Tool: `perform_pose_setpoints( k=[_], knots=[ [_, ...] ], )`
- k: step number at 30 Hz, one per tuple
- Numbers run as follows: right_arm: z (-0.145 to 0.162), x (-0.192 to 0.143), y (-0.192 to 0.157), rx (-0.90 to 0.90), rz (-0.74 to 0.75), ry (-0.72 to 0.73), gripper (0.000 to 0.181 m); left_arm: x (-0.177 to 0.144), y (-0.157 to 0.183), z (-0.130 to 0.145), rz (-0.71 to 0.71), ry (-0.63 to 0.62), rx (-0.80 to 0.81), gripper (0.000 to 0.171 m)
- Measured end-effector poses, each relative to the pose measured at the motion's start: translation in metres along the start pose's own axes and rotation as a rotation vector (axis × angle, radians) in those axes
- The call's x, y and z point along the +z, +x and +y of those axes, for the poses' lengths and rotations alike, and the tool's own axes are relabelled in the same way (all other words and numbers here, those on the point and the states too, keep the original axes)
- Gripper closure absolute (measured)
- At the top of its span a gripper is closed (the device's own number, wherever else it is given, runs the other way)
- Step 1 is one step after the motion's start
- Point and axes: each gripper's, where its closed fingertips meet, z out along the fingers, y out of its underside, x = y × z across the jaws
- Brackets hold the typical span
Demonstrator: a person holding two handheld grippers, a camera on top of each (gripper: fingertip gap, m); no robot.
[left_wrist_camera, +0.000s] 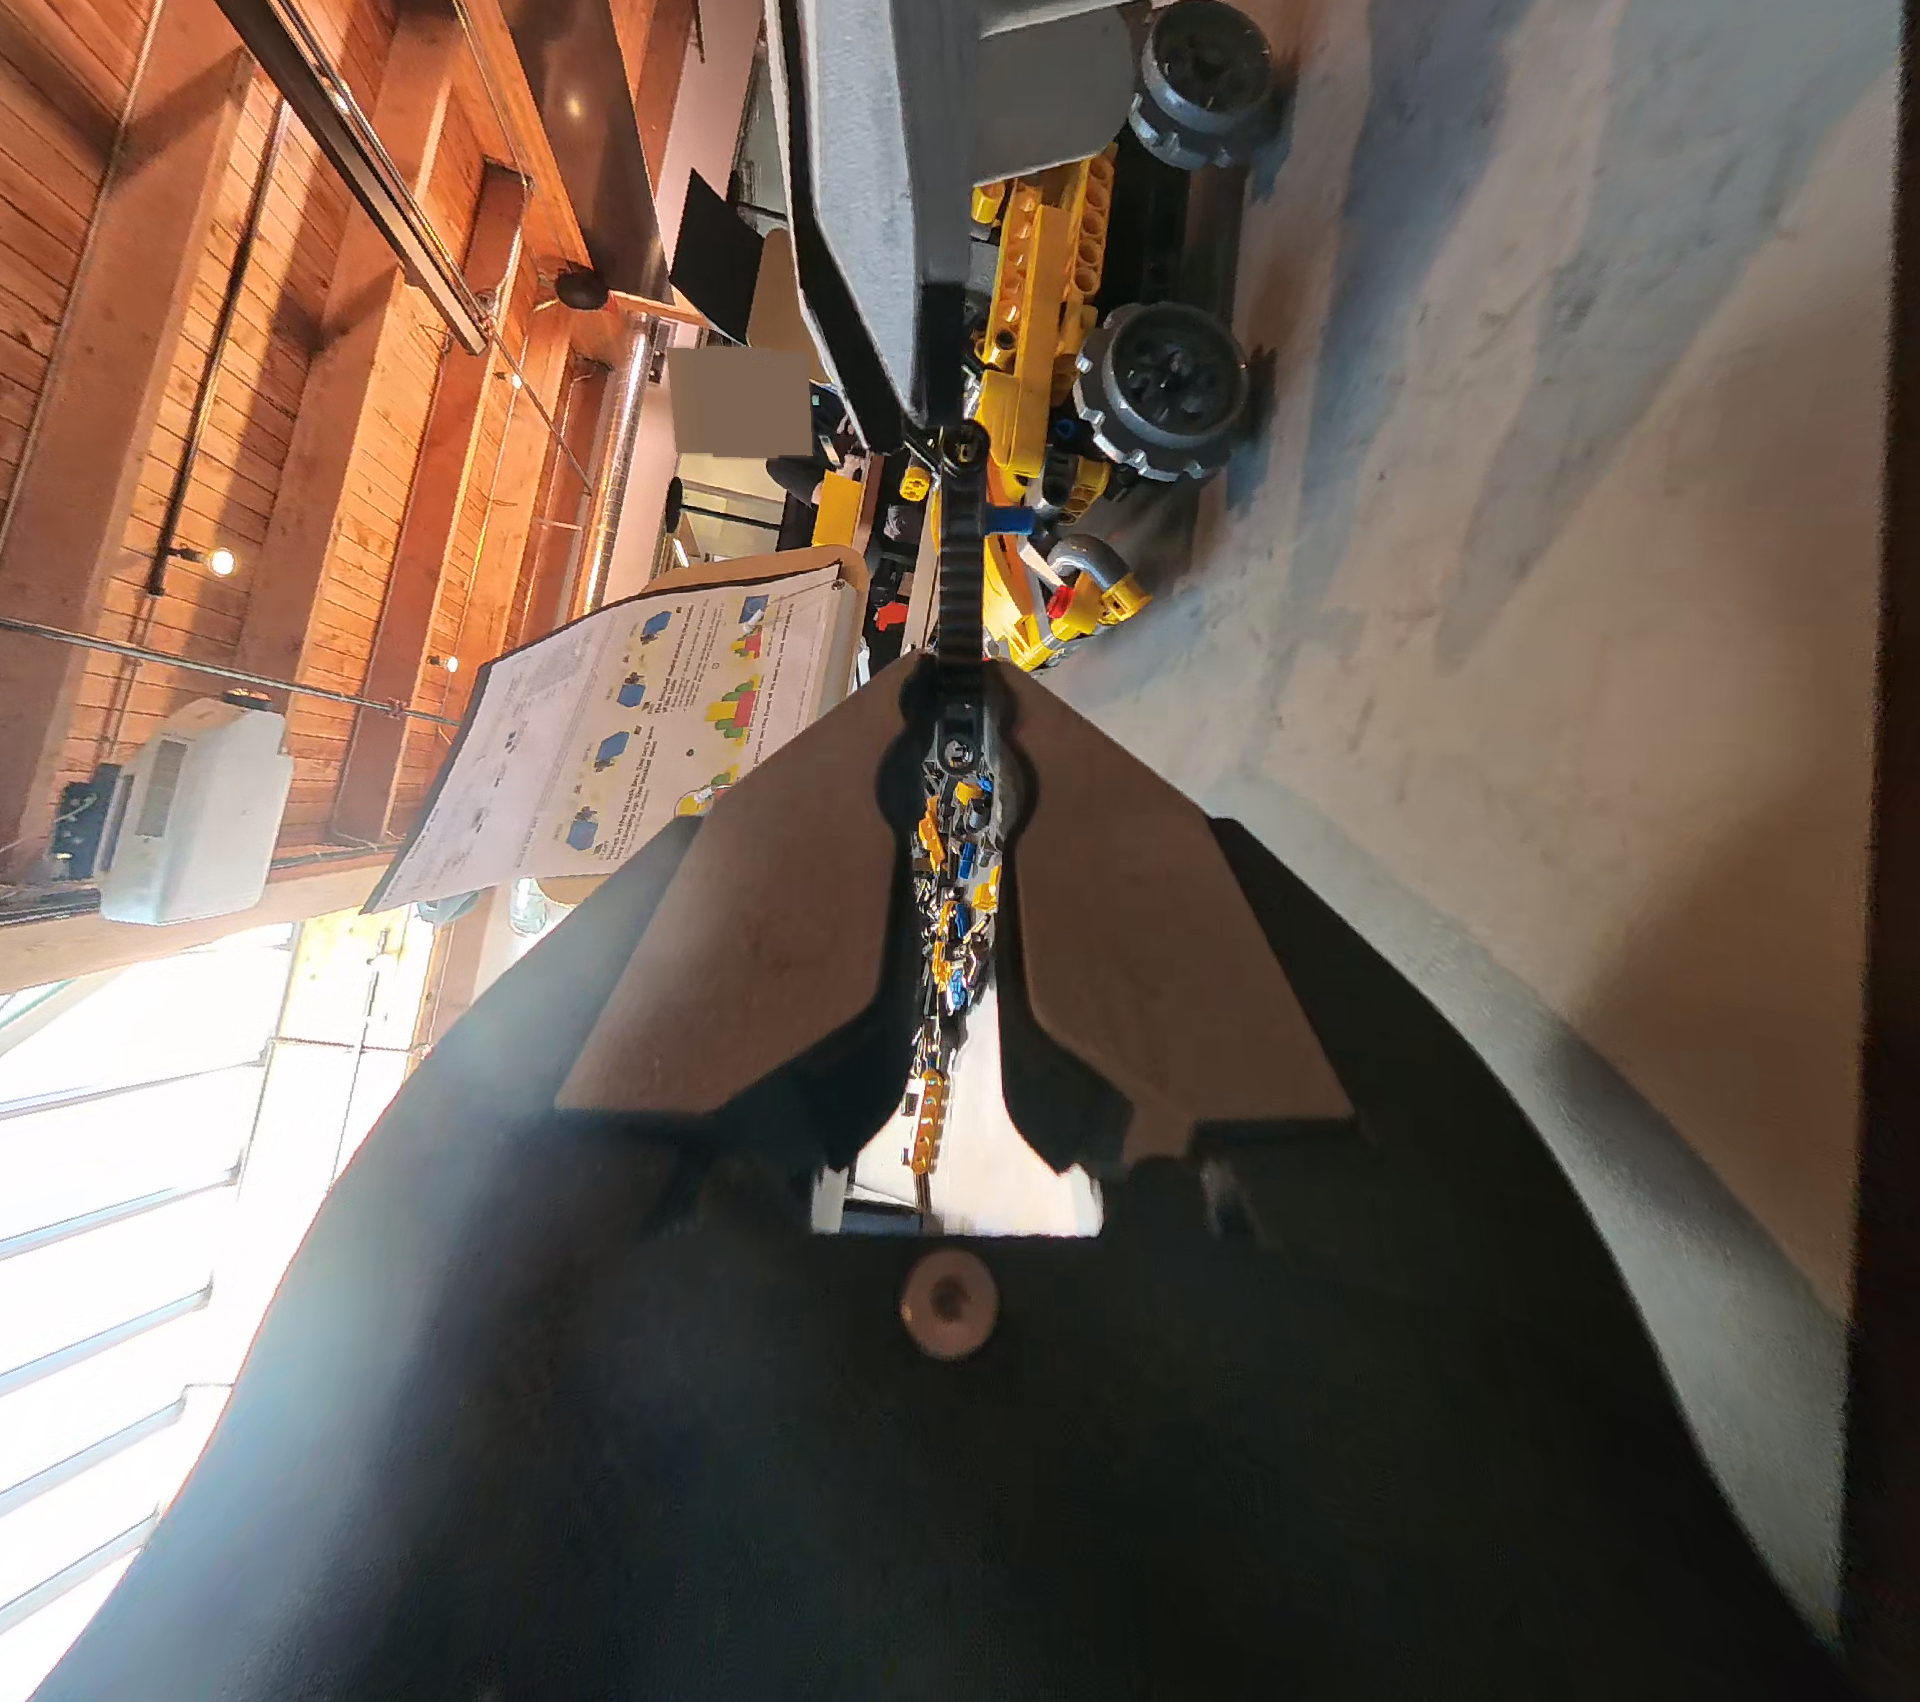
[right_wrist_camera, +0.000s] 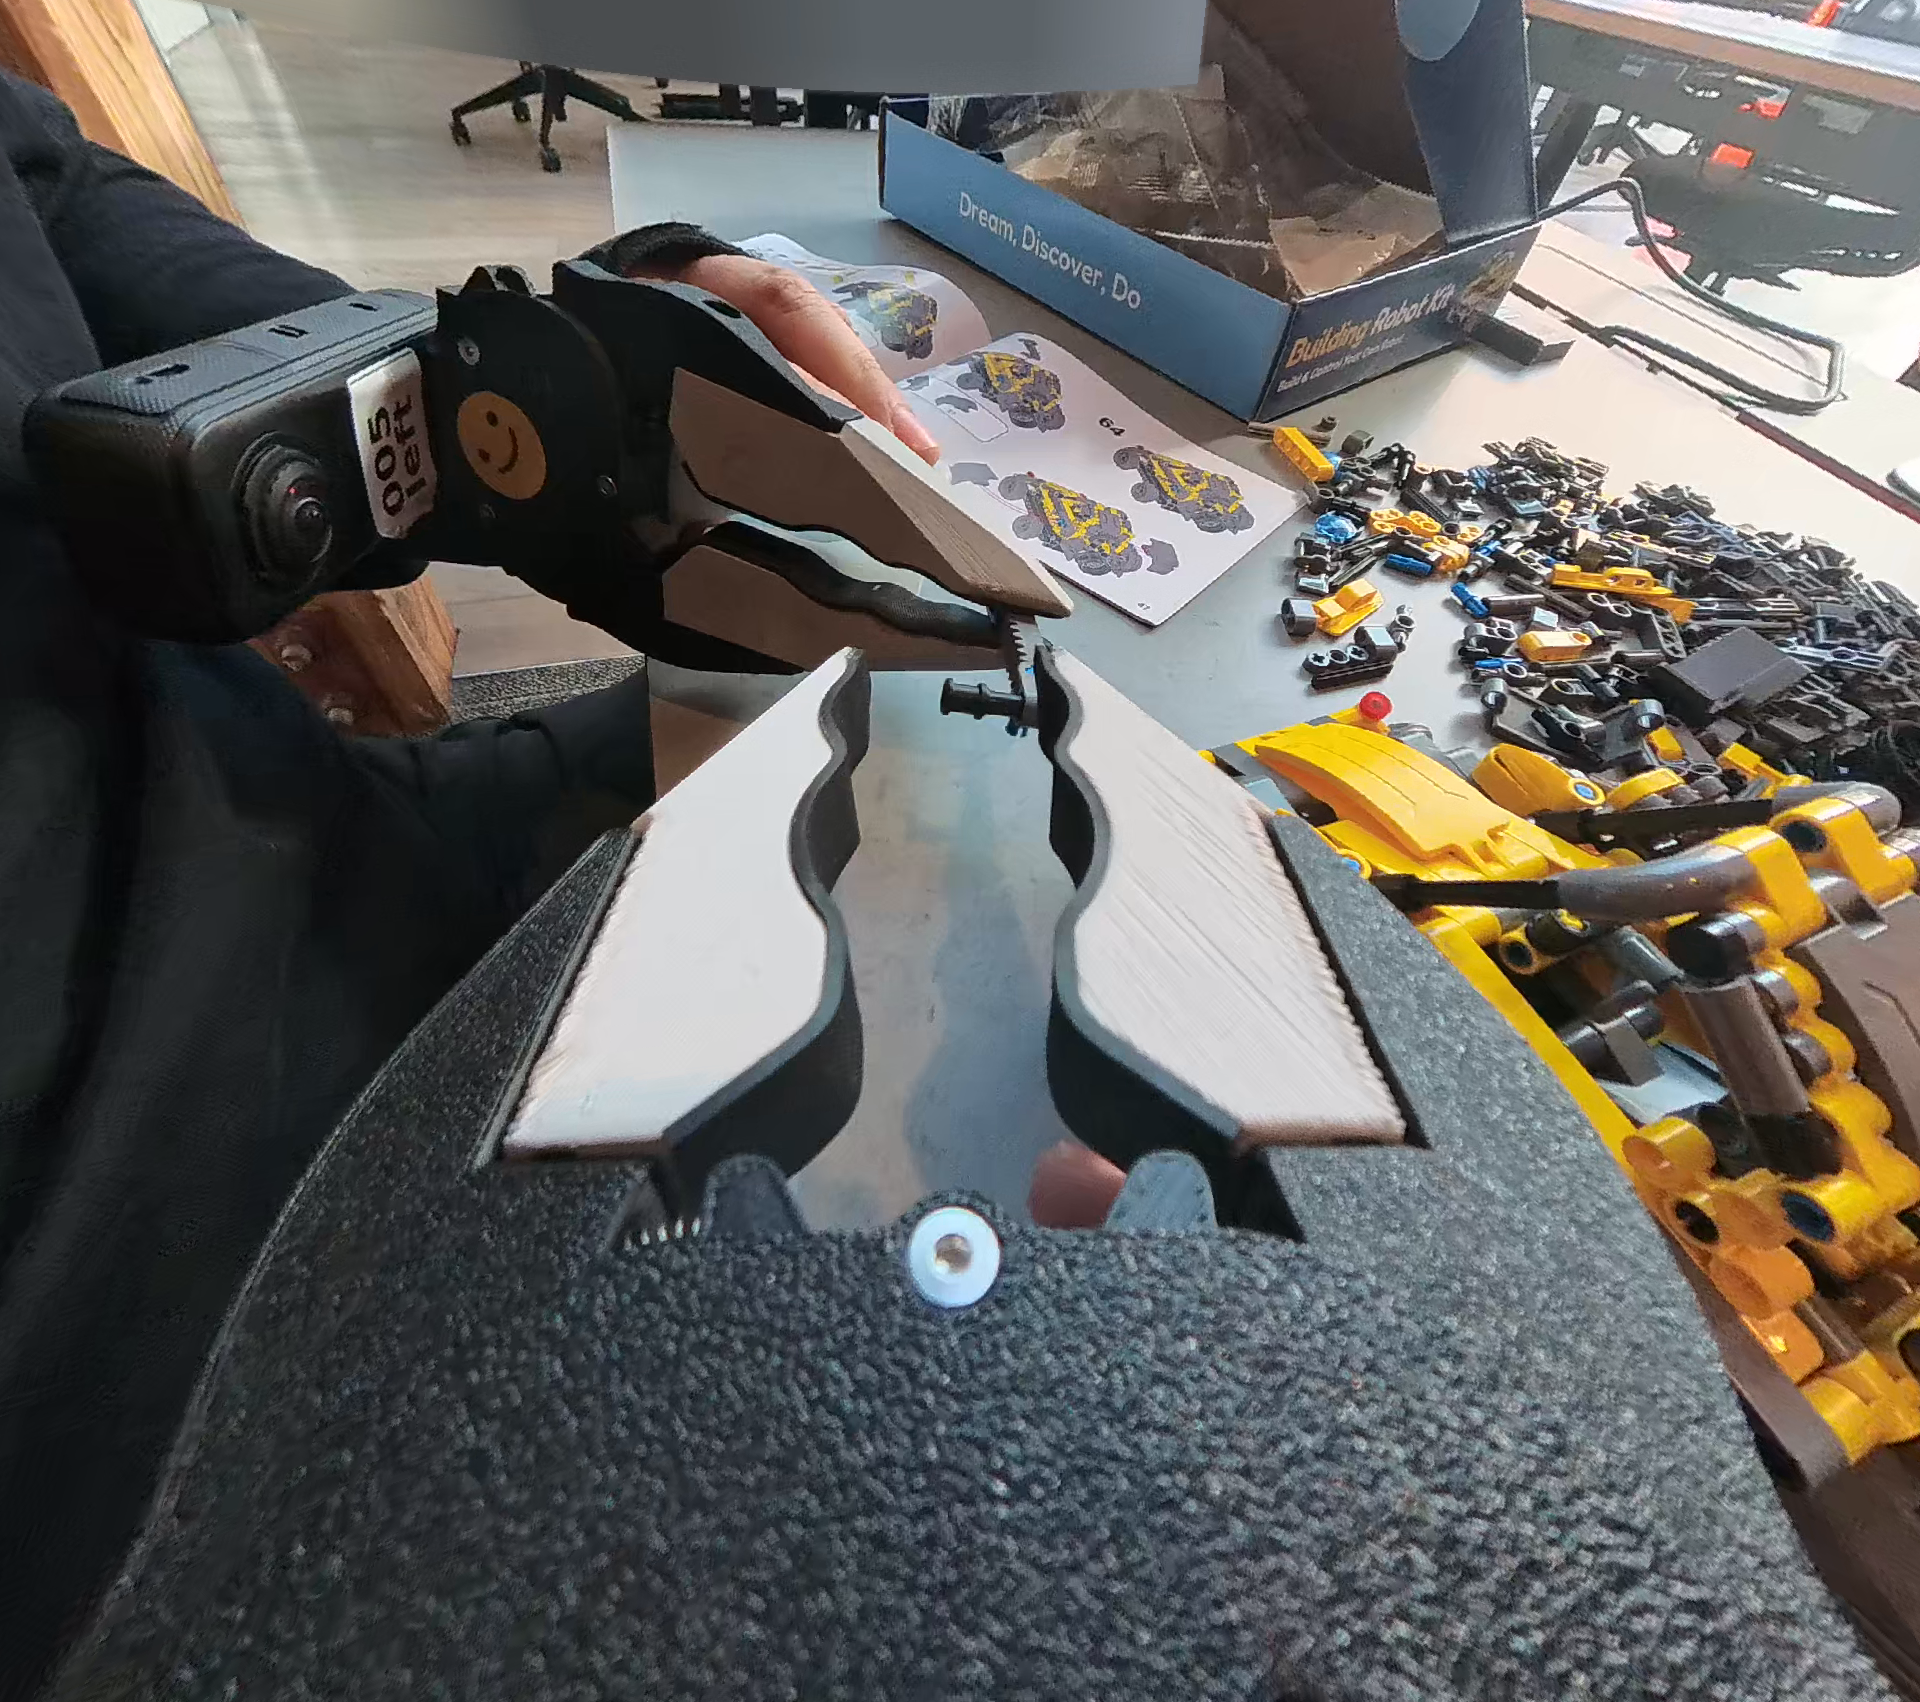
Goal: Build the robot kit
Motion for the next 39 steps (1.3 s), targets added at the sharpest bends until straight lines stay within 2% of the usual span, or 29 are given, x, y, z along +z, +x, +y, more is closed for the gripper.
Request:
perform_pose_setpoints(
  k=[39],
  knots=[
    [-0.0068,-0.0052,0.0018,0.004,0.003,0.058,0.149,-0.0028,-0.0067,-0.0024,-0.032,0.016,-0.005,0.166]
  ],
)
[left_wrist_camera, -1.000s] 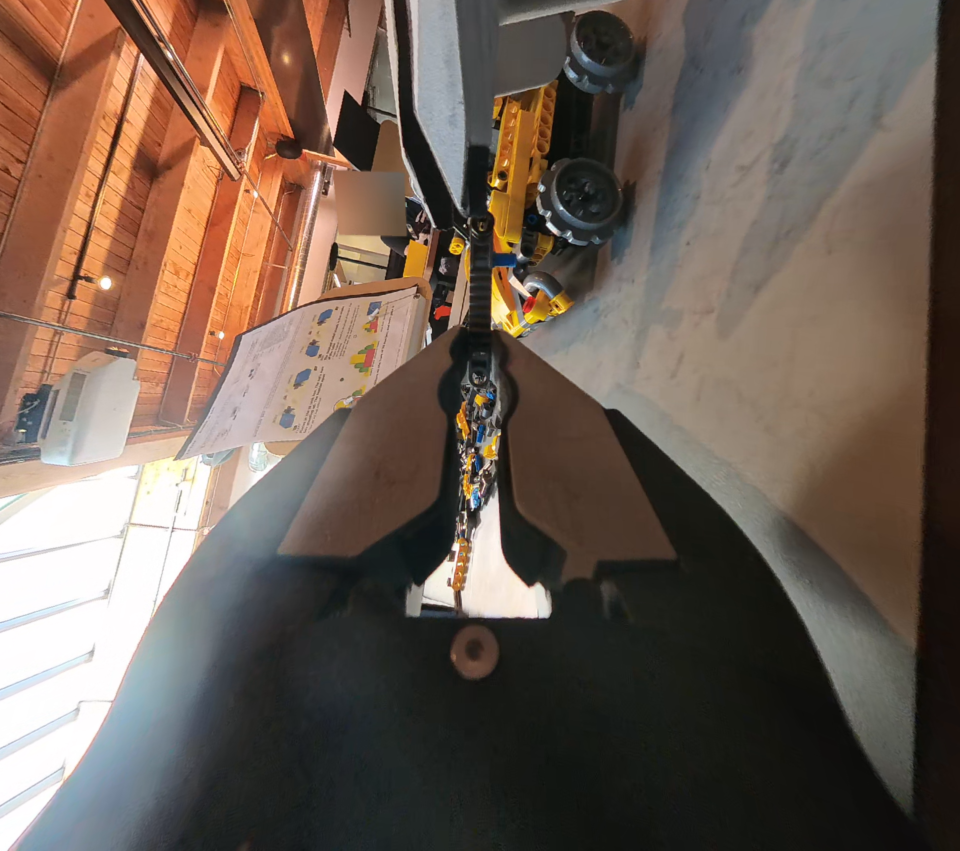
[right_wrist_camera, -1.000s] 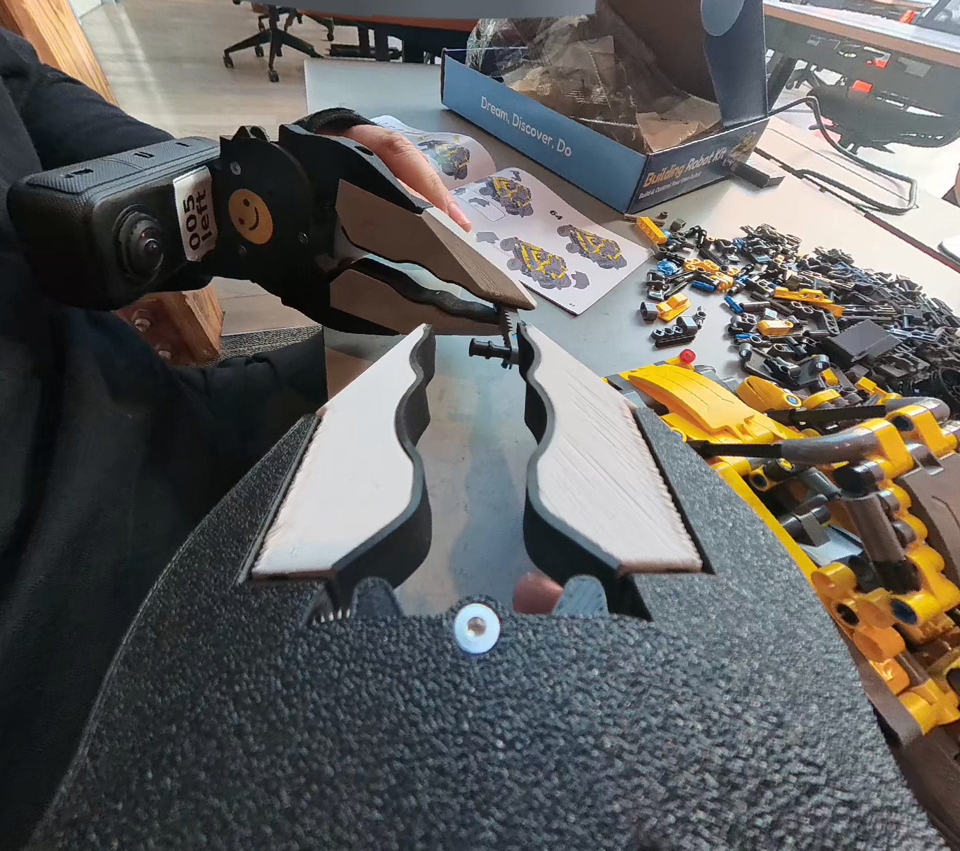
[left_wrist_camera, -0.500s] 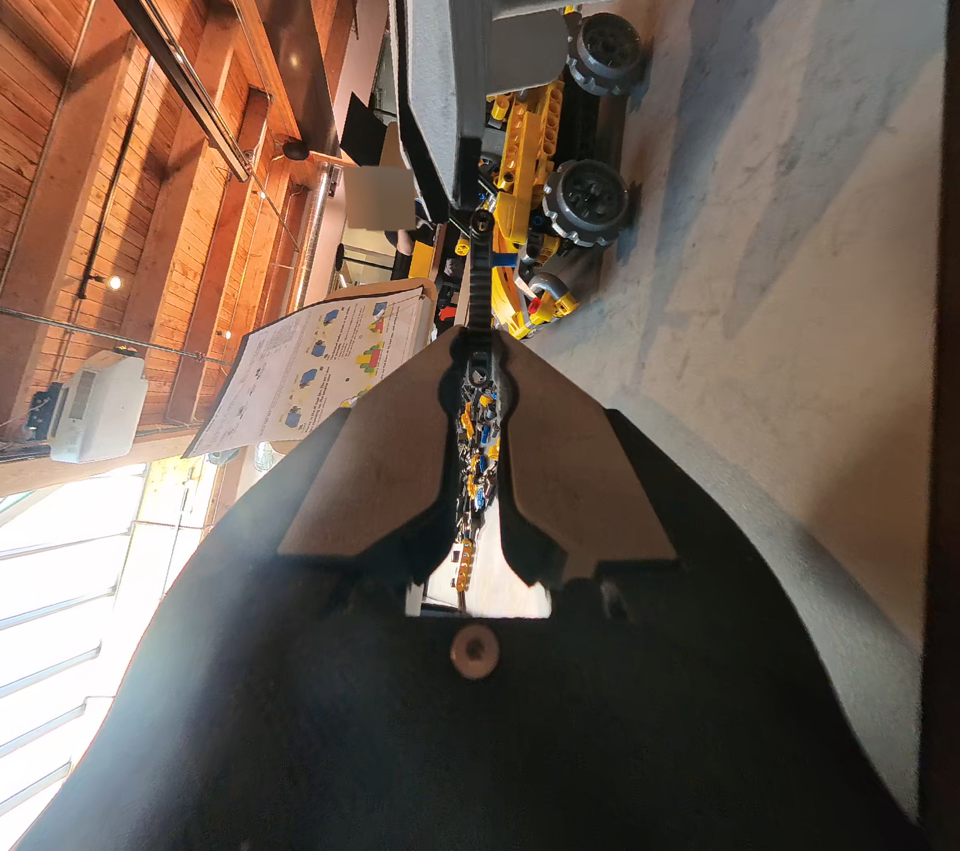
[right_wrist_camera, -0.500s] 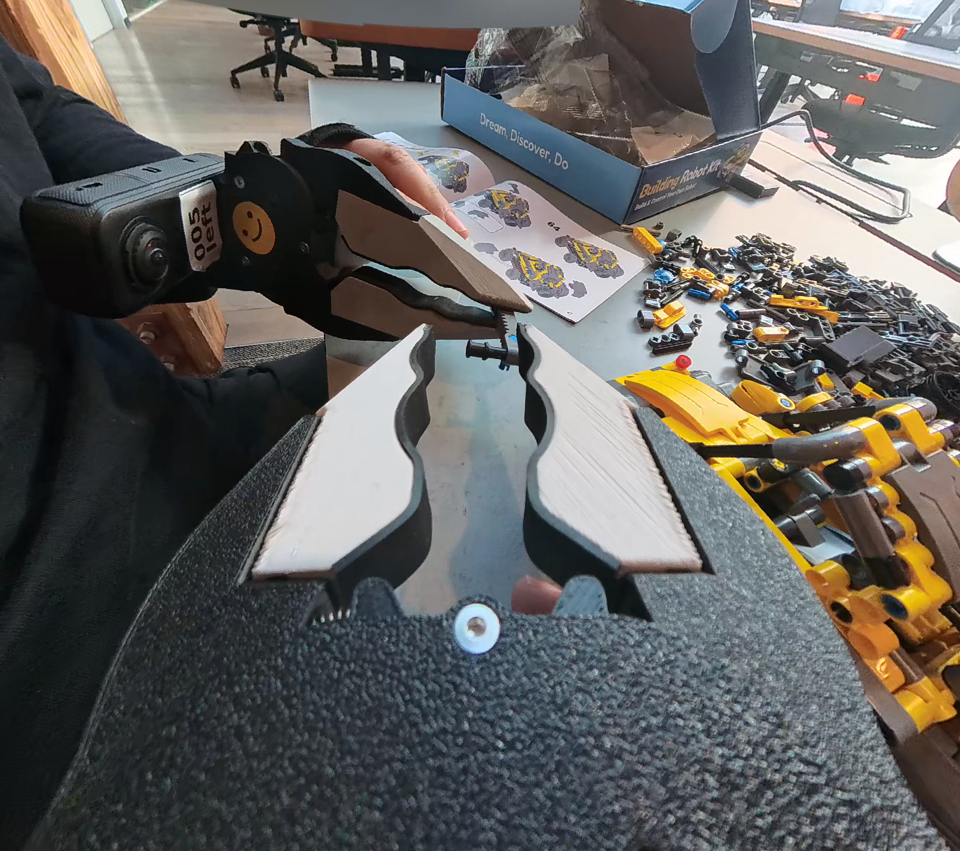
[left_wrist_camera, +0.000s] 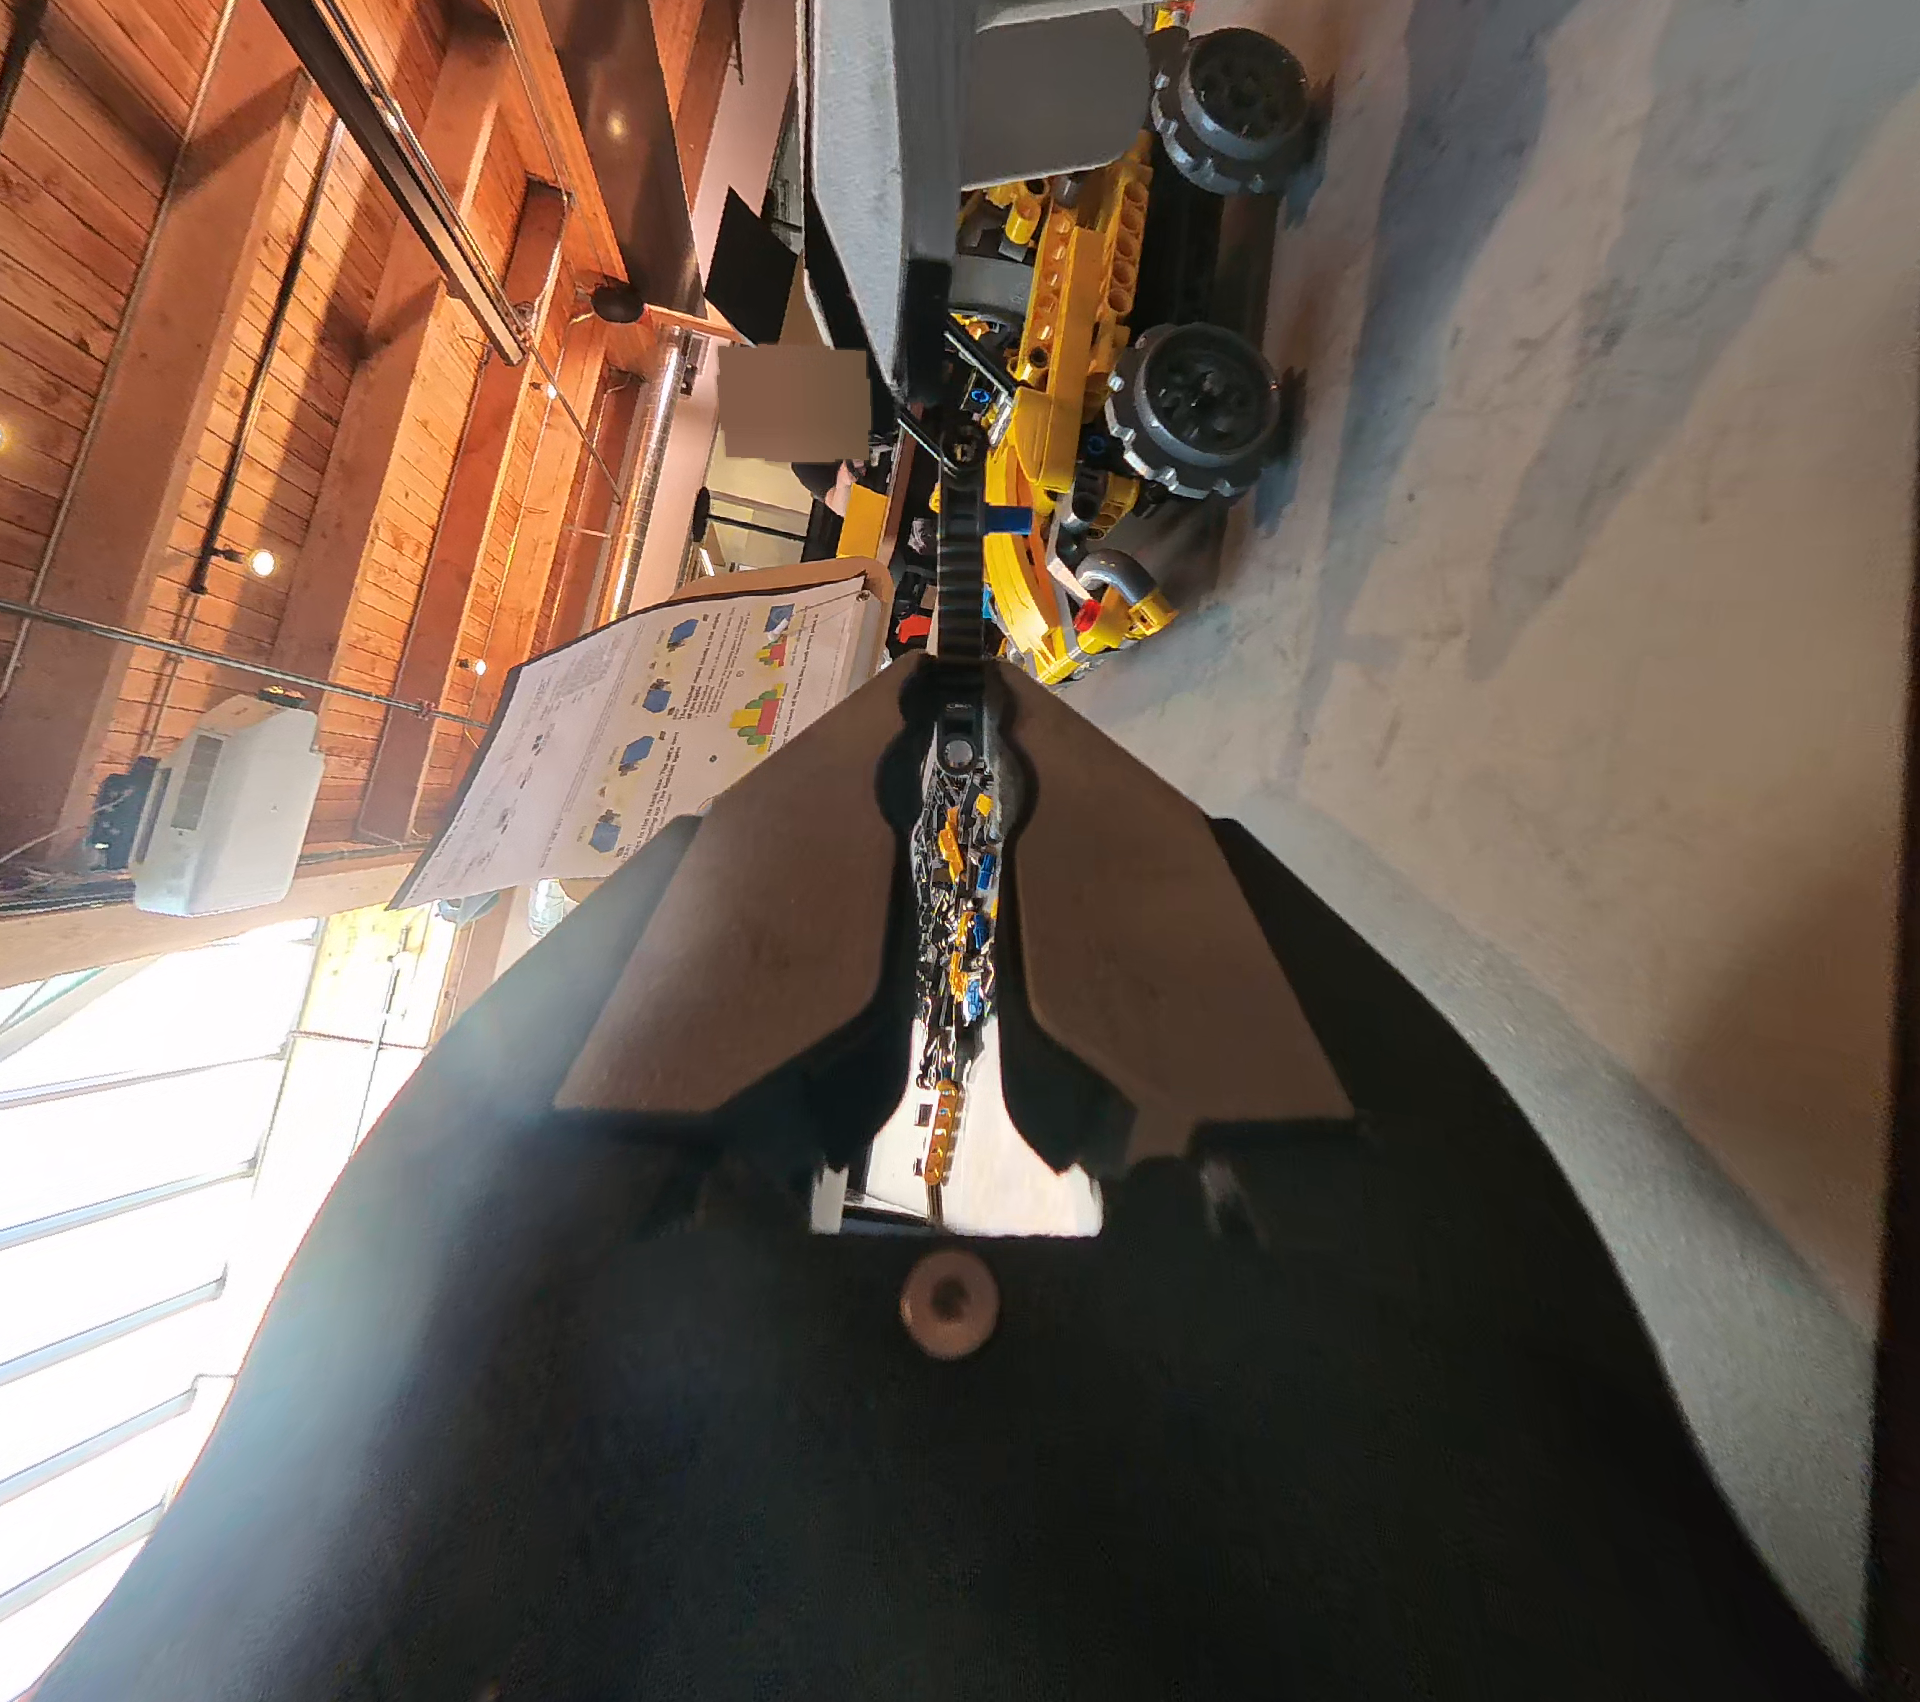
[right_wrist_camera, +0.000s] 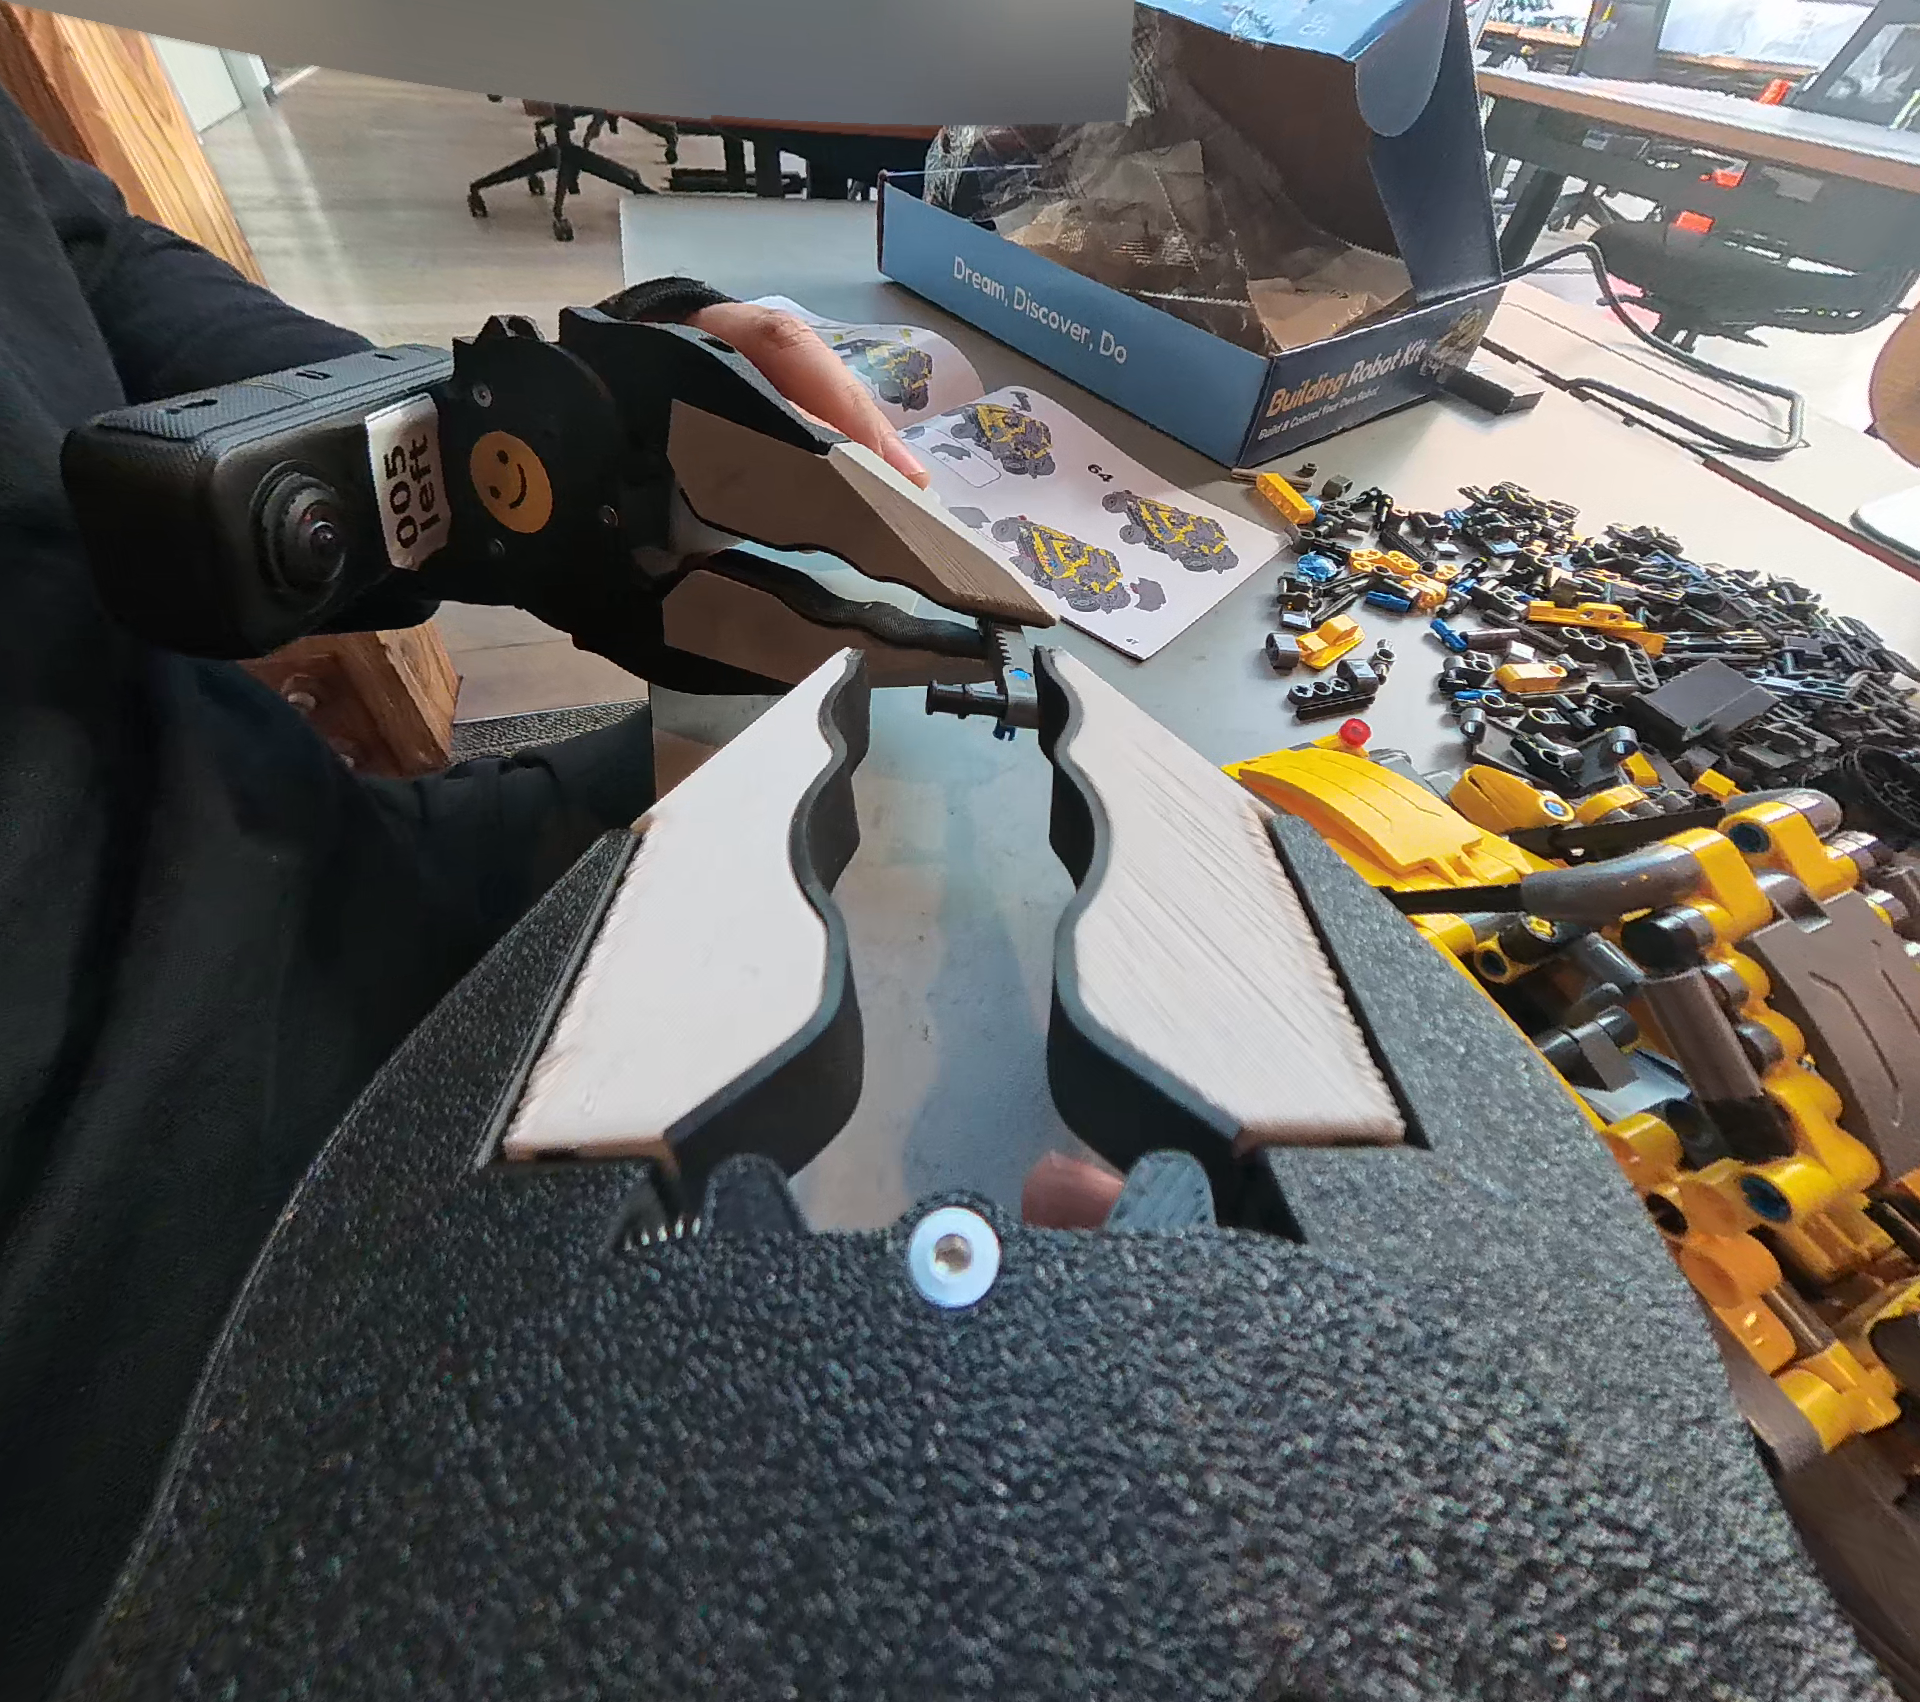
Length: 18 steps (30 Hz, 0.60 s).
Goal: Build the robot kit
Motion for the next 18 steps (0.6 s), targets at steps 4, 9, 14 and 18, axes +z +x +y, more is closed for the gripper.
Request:
perform_pose_setpoints(
  k=[4,9,14,18],
  knots=[
    [-0.0007,-0.0001,0.0002,-0.001,0.001,0.005,0.149,-0.0004,-0.0005,-0.0005,-0.002,0.002,0.001,0.166],
    [-0.0017,-0.0006,0.0007,0.004,0.001,0.012,0.149,-0.0007,-0.0005,-0.0008,-0.004,0.003,0.002,0.166],
    [-0.0021,-0.0002,0.0007,0.004,0.001,0.013,0.145,-0.0012,-0.0013,-0.0014,-0.010,0.006,0.004,0.165],
    [-0.0010,0.0011,0.0005,0.004,0.000,0.003,0.141,-0.0012,-0.0010,-0.0020,-0.010,0.008,0.007,0.166]
  ],
)
